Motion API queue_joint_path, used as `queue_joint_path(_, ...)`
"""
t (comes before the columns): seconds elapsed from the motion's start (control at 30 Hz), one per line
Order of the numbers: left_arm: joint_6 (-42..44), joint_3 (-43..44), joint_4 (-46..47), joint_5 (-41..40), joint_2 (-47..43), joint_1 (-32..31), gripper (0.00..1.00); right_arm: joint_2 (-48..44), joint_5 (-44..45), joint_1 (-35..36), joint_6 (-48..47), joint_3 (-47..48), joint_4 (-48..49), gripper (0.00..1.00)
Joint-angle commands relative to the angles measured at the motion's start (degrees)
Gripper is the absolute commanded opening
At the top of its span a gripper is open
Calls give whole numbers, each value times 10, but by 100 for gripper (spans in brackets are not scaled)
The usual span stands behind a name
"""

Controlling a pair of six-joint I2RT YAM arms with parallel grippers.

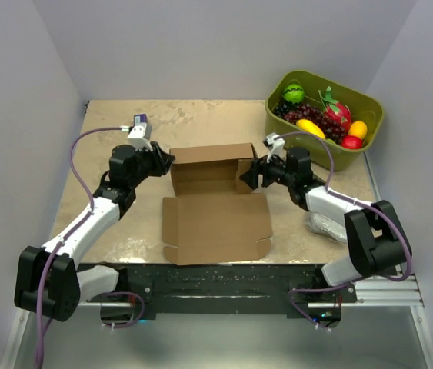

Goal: Fold the paper box

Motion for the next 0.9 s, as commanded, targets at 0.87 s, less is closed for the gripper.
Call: queue_joint_path(0.87, 32, -18, -137, 22, 39, -10, 30, 105, 150, 83, -6, 73, 179, 53)
